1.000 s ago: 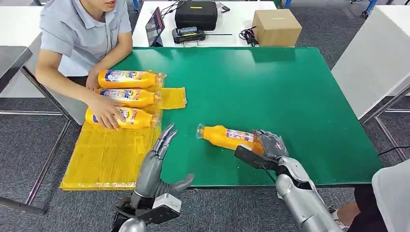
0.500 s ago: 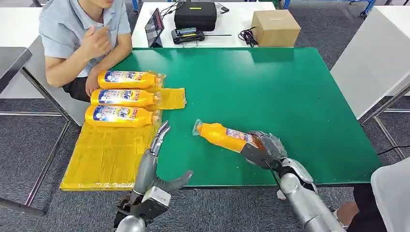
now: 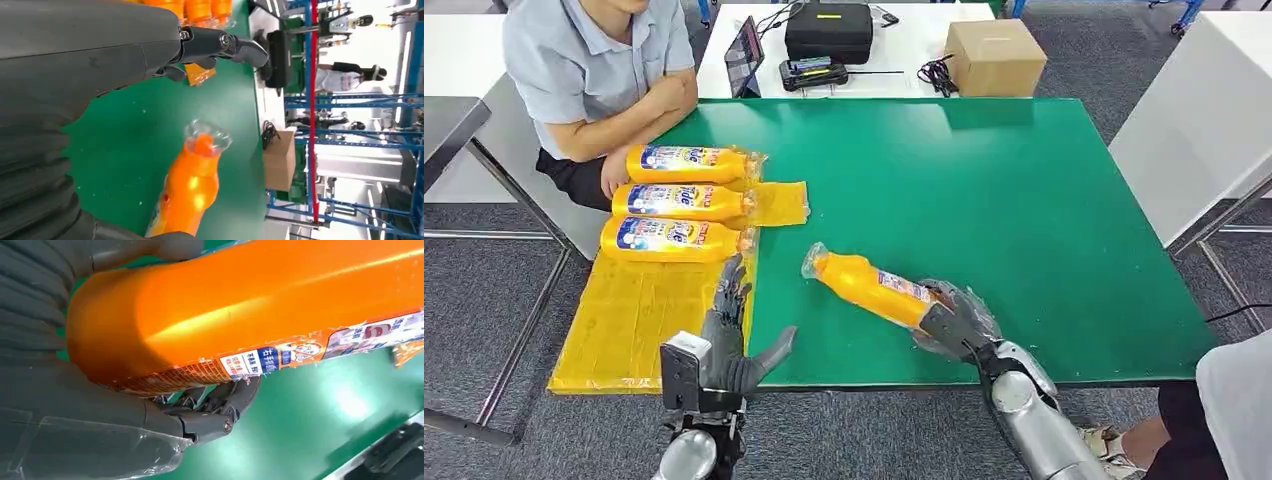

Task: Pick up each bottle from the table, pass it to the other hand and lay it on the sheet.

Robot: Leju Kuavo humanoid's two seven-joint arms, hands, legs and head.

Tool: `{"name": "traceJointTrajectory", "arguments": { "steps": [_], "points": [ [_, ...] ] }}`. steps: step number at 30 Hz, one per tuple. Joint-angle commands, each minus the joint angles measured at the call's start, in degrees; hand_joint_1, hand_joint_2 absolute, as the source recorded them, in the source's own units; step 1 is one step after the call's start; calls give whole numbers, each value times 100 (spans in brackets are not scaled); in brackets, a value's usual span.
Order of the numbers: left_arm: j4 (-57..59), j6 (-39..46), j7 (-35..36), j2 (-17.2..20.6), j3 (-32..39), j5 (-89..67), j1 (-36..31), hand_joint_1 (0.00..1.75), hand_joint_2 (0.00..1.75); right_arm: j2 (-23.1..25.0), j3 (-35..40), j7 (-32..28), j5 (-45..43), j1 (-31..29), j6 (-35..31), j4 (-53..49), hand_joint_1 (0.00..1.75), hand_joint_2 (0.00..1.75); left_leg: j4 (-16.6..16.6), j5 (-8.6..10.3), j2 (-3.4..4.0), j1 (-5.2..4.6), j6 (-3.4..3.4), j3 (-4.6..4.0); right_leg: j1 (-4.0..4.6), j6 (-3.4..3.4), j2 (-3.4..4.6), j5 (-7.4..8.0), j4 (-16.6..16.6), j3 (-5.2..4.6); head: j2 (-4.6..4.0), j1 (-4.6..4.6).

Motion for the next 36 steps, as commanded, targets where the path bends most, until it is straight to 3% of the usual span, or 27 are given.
{"name": "traceJointTrajectory", "arguments": {
  "steps": [1, 4, 9, 22, 36],
  "points": [
    [591, -3, -5, -53, 225, 44, -194, 0, 175, 96, 18, 3, -18, -21, 20, 12, 175, 175, -2, -8, 5, 7, -11, 10, 8, -14, 2, -5, -6, 12, 0, 2],
    [843, -553, 363, -33, 248, 874, -236, 0, 175, 167, 82, -178, -227, -104, 25, -90, 175, 175, -2, -5, 3, 3, -7, -2, 4, -10, 2, -4, -3, 0, 0, 0],
    [1783, -1056, 386, -36, 321, 1954, -526, 0, 175, 205, 380, -192, -502, -267, 69, -306, 175, 175, -2, -7, 18, 1, -12, -11, 3, -16, 17, -1, -1, -13, 0, 2],
    [3460, -2477, 378, -177, 230, 2889, -1160, 0, 175, 170, 874, -350, -1041, -472, 334, -591, 173, 175, -1, -3, 3, 0, -8, -22, 1, -10, 2, -2, 0, -21, 0, 2],
    [2684, -2083, -519, -273, 230, 2379, -1291, 0, 175, 301, 1364, -388, -1164, -598, 526, -459, 157, 175, 11, -9, 11, 6, -11, -32, 7, -13, 10, -5, 9, -28, 0, 2]
  ]
}}
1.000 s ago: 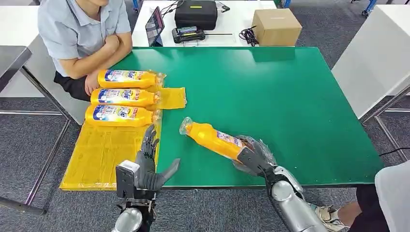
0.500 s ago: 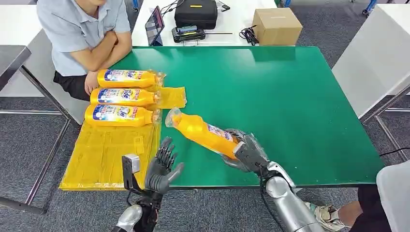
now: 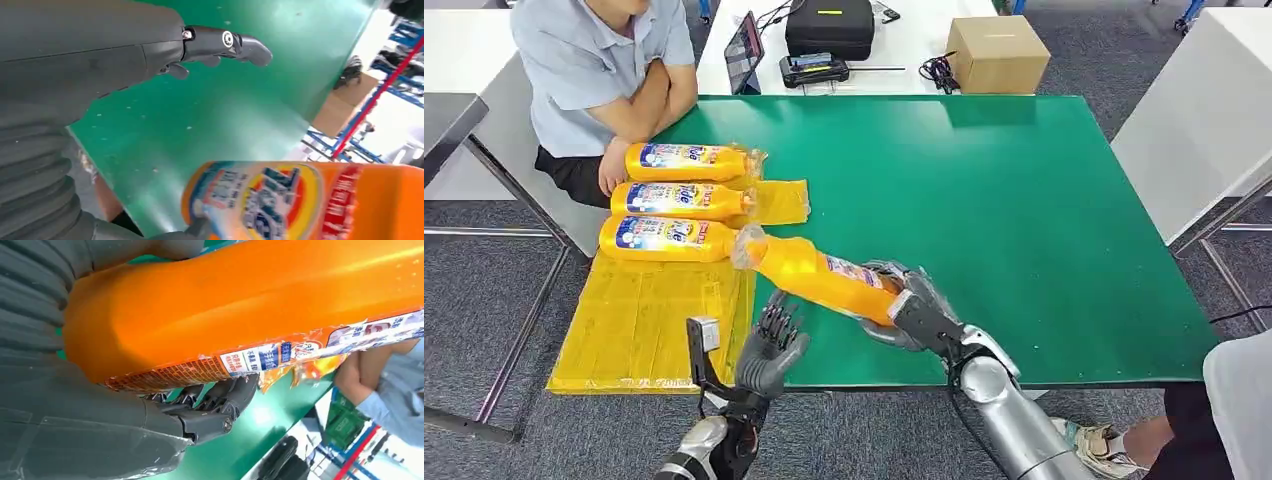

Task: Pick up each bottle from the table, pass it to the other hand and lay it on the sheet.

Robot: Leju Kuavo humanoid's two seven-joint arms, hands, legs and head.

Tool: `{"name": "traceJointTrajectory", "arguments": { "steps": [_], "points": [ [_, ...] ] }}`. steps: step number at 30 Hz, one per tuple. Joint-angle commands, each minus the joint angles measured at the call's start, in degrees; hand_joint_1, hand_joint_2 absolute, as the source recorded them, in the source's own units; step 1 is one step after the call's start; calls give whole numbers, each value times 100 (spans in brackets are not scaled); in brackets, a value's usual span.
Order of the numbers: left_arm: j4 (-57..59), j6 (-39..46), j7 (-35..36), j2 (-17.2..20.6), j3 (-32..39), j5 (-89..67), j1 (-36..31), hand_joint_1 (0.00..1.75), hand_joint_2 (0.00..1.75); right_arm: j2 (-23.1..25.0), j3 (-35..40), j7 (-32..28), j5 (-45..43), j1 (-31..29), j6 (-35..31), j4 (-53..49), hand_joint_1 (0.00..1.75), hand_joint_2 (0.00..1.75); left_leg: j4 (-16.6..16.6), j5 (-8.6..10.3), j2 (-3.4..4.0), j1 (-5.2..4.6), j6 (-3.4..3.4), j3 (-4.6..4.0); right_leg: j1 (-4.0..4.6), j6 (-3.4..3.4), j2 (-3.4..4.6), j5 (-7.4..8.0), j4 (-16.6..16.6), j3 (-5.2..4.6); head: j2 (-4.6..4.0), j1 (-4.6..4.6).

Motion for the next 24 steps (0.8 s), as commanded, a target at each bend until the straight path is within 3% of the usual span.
{"name": "traceJointTrajectory", "arguments": {
  "steps": [1, 5, 7, 24],
  "points": [
    [-140, 365, -348, -52, 68, -436, -256, 0, 175, 51, 496, -10, -88, -351, 62, 284, 157, 175, 6, -7, 11, 6, -8, 6, 6, -11, 8, -3, 2, 5, 0, 0],
    [-376, 963, -713, 6, -100, -1011, -263, 0, 175, 27, 541, 0, -107, -303, 64, 280, 157, 175, 10, -13, 10, 10, -12, 15, 11, -16, 7, -8, 3, 16, 0, 0],
    [-491, 1133, -754, 8, -204, -1221, -249, 0, 175, 10, 556, 5, -108, -254, 52, 266, 148, 175, 4, -6, 6, 5, -8, 5, 6, -10, 4, -3, 1, 6, 0, 0],
    [-625, 272, -217, -1, -325, -460, -191, 0, 175, 188, 591, 89, -146, -452, 41, 718, 150, 175, 3, -7, 9, 6, -9, 10, 7, -12, 7, -3, -1, 9, 0, 0]
  ]
}}
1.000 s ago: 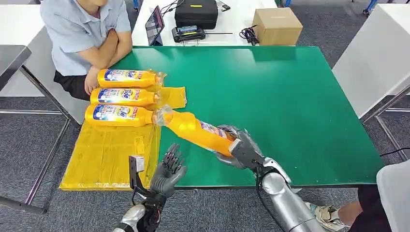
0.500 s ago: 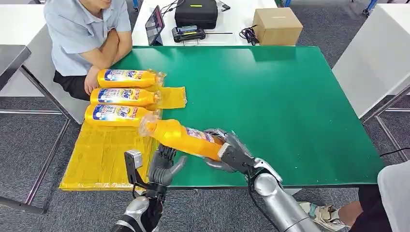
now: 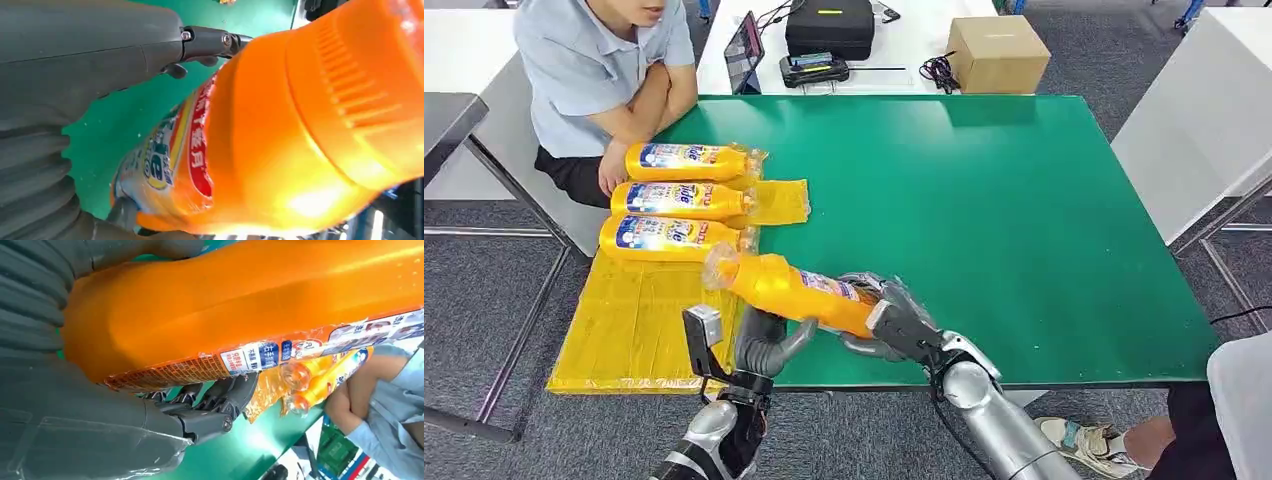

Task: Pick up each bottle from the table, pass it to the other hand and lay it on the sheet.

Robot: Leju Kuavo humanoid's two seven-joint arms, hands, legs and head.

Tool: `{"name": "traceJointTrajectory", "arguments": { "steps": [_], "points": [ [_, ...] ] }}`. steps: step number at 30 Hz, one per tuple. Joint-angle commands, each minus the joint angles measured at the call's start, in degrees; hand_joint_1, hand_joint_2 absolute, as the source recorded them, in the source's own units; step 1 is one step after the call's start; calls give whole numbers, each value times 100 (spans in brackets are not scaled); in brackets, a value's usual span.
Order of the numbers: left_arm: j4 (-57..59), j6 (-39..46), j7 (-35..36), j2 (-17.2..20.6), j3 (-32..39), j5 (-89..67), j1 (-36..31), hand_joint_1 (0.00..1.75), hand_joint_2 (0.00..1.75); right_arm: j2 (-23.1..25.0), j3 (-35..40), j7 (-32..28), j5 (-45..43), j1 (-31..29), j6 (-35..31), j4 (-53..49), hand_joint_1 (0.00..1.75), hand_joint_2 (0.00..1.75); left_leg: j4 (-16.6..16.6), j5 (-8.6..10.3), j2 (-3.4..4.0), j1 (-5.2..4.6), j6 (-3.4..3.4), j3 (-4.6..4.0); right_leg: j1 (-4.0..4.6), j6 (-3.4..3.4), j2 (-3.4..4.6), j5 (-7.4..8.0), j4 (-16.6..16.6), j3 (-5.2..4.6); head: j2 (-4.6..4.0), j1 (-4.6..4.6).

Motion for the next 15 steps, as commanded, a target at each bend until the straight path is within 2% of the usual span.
{"name": "traceJointTrajectory", "arguments": {
  "steps": [1, 4, 6, 15],
  "points": [
    [-33, -380, 228, 103, -201, 325, -116, 0, 175, 61, 183, 23, -15, -391, -9, 582, 152, 175, 6, -13, 16, 11, -13, 20, 12, -17, 11, -6, 0, 19, 0, 0],
    [-90, -392, 221, 120, -285, 285, -96, 0, 175, 51, 145, 16, -19, -360, -24, 575, 150, 175, 14, -27, 27, 20, -22, 39, 22, -29, 19, -16, 4, 37, 0, 0],
    [-91, -356, 210, 127, -308, 256, -117, 0, 175, 61, 146, -8, -19, -360, -7, 567, 150, 175, 0, -9, 9, 6, -11, 19, 8, -14, 5, -6, -2, 18, 0, -2],
    [201, -199, 179, 73, -310, 225, -348, 0, 175, 296, 364, -32, -10, -392, 73, 782, 147, 175, 2, -10, 13, 8, -13, 22, 10, -17, 8, -6, -1, 19, 0, 0]
  ]
}}
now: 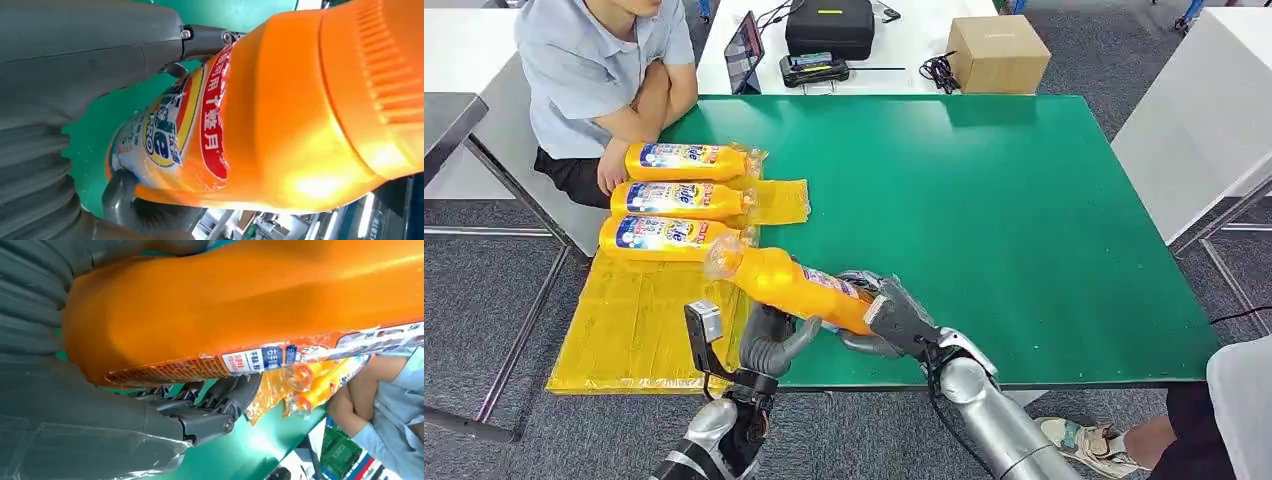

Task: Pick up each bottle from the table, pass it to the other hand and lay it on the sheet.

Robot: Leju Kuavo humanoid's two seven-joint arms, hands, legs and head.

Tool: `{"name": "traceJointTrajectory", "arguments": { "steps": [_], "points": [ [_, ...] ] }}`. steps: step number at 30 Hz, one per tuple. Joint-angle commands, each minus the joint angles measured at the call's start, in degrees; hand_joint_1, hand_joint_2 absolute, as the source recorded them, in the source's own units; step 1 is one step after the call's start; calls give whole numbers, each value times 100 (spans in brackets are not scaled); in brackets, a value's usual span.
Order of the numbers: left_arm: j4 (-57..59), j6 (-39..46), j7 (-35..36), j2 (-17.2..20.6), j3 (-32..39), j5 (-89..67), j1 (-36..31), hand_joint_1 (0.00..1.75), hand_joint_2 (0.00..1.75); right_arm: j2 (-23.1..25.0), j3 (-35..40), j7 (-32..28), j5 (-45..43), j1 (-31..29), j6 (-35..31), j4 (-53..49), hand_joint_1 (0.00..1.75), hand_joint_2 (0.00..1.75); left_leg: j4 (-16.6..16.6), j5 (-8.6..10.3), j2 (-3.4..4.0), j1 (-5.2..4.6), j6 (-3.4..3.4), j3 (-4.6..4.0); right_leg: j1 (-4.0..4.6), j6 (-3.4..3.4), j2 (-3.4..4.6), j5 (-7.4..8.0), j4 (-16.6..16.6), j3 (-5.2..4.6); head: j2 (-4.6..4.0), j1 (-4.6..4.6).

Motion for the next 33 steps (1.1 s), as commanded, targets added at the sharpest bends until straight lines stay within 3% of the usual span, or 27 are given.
{"name": "traceJointTrajectory", "arguments": {
  "steps": [1, 9, 11, 12, 13, 14, 21, 22, 23, 24, 25, 33],
  "points": [
    [382, 159, -34, 61, -202, -49, -380, 0, 175, 195, 394, -11, 10, -287, 51, 575, 148, 175, 2, -9, 10, 9, -12, 18, 10, -15, 6, -5, -1, 18, 0, 2],
    [370, 401, -93, -5, -33, -54, -422, 0, 175, 196, 487, -20, 15, -265, 49, 646, 148, 175, -2, -2, 4, 3, -6, 9, 3, -8, 1, -2, -2, 8, 0, 2],
    [317, 462, -102, -23, -14, -96, -418, 31, 175, 210, 510, -26, 15, -273, 48, 669, 147, 175, 0, -6, 5, 6, -8, 13, 6, -10, 2, -4, -3, 14, 0, 2],
    [317, 462, -102, -23, -14, -96, -418, 31, 175, 210, 510, -26, 15, -273, 48, 669, 147, 175, 0, -6, 6, 5, -8, 12, 6, -11, 3, -4, -2, 13, 0, 2],
    [315, 485, -90, -31, 4, -89, -424, 154, 175, 220, 515, -26, 15, -274, 44, 672, 147, 175, -1, -3, 3, 2, -6, 8, 3, -8, 1, -3, -1, 7, 0, 2],
    [300, 481, -97, -24, -6, -120, -427, 175, 175, 223, 524, -26, 17, -280, 31, 684, 147, 175, 5, -9, 5, 8, -11, 16, 9, -14, 1, -7, 0, 17, 0, 2],
    [263, 467, -94, -34, 15, -108, -411, 175, 175, 210, 515, -27, 8, -271, 27, 696, 133, 175, 1, -4, 3, 6, -8, 9, 6, -10, 0, -3, -1, 9, 0, 2],
    [239, 466, -94, -28, 16, -111, -398, 175, 175, 204, 501, -27, 5, -262, 20, 684, 106, 175, 1, -2, 3, 3, -6, 6, 3, -8, 0, -2, 0, 5, 0, 0],
    [200, 499, -94, -23, 26, -134, -382, 175, 175, 215, 446, -29, -4, -230, -13, 665, 56, 175, 6, -9, 5, 9, -11, 15, 10, -15, 1, -7, 2, 15, 0, 2],
    [200, 499, -94, -23, 26, -134, -382, 175, 175, 215, 446, -29, -4, -230, -13, 665, 56, 175, 5, -9, 5, 10, -10, 14, 11, -14, 1, -6, -2, 16, 0, 2],
    [184, 507, -91, -15, 30, -142, -378, 175, 175, 220, 426, -30, -9, -214, -26, 655, 0, 175, 1, -4, 5, 5, -7, 8, 5, -10, 2, -3, -2, 8, 0, 2],
    [151, 833, -98, 63, -85, -485, -428, 175, 175, 249, 329, -23, -68, -146, -51, 675, 0, 175, 1, -6, 2, 8, -10, 15, 8, -13, -2, -6, -3, 16, 0, 2]
  ]
}}
